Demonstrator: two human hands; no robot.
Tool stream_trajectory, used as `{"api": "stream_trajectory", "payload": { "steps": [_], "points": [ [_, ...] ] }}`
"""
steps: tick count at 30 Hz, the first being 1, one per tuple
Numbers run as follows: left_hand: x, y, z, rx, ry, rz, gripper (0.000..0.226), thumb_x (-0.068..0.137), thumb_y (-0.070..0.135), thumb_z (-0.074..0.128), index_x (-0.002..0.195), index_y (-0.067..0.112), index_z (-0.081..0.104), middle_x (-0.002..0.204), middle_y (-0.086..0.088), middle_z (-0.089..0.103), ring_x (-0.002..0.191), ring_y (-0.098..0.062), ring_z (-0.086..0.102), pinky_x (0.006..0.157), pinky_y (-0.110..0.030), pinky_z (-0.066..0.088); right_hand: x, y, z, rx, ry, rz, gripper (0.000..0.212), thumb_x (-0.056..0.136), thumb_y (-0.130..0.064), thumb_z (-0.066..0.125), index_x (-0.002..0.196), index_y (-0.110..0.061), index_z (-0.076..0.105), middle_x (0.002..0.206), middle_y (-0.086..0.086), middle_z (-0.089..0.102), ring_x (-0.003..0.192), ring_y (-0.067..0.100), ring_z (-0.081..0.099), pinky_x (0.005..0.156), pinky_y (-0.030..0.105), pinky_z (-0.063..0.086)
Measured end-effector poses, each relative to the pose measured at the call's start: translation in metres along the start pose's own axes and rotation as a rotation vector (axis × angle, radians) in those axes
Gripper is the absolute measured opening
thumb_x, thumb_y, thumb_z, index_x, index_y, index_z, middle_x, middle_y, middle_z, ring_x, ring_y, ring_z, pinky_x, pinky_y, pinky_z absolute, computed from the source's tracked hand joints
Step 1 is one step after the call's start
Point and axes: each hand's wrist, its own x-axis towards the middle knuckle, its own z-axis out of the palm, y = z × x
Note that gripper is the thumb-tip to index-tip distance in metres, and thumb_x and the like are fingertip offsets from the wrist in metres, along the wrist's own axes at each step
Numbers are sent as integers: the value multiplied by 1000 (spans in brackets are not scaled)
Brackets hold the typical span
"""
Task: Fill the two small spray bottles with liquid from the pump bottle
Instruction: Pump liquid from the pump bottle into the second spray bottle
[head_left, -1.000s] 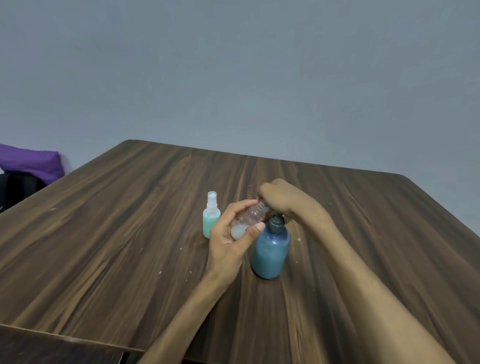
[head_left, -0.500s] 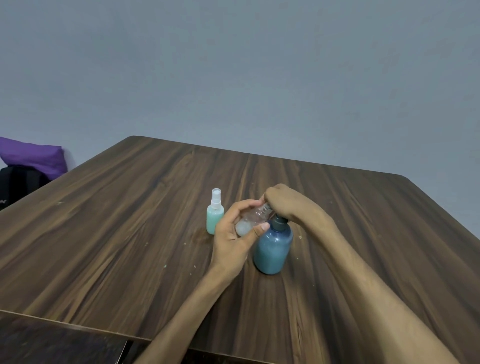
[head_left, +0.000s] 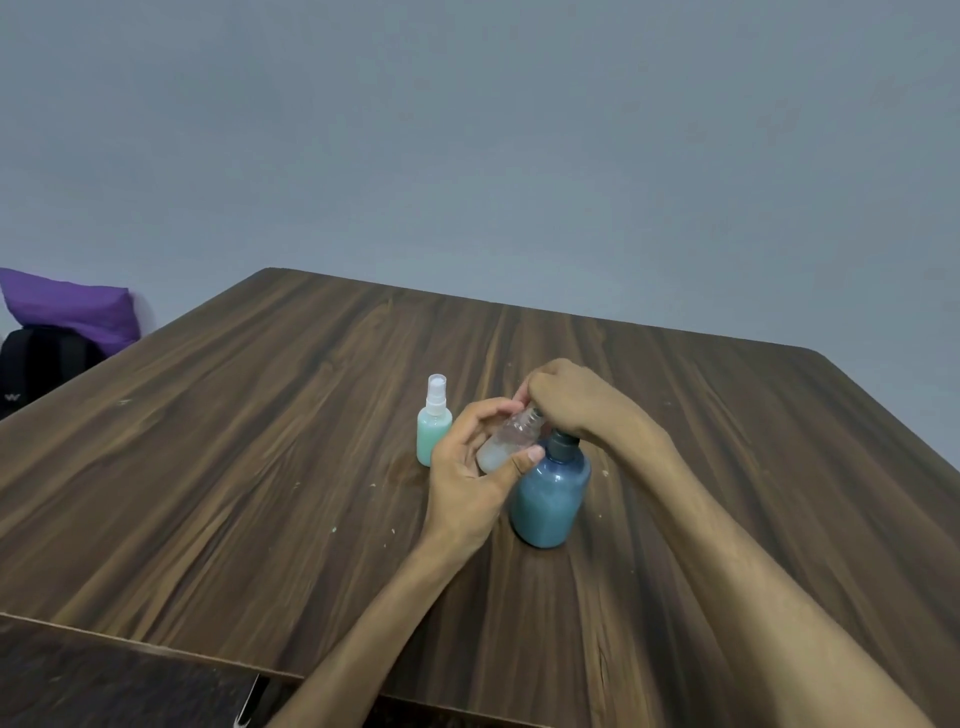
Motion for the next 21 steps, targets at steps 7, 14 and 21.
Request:
{"api": "stream_trajectory", "payload": {
  "steps": [7, 14, 21],
  "points": [
    [0, -1, 0, -9, 15, -2, 46, 78, -11, 83, 117, 7, 67, 115, -9, 75, 110, -25, 73, 94, -28, 58, 0, -2, -1, -38, -8, -11, 49, 71, -33, 36, 93, -25, 79, 105, 4, 75, 95, 28, 71, 94, 48, 58],
    [0, 2, 2, 9, 17, 2, 46, 78, -13, 83, 116, 7, 66, 114, -4, 75, 109, -19, 74, 92, -24, 57, 3, -2, -3, -54, -34, -45, 49, 70, -33, 36, 93, -24, 79, 105, 4, 76, 94, 27, 71, 94, 47, 58],
    [-1, 2, 0, 21, 24, 17, 45, 77, -10, 84, 115, 8, 67, 112, -5, 75, 108, -23, 74, 91, -26, 59, 9, 1, -2, -35, -67, -71, 37, 87, -19, 42, 87, -27, 78, 102, 3, 77, 90, 25, 73, 91, 47, 60]
  ]
}}
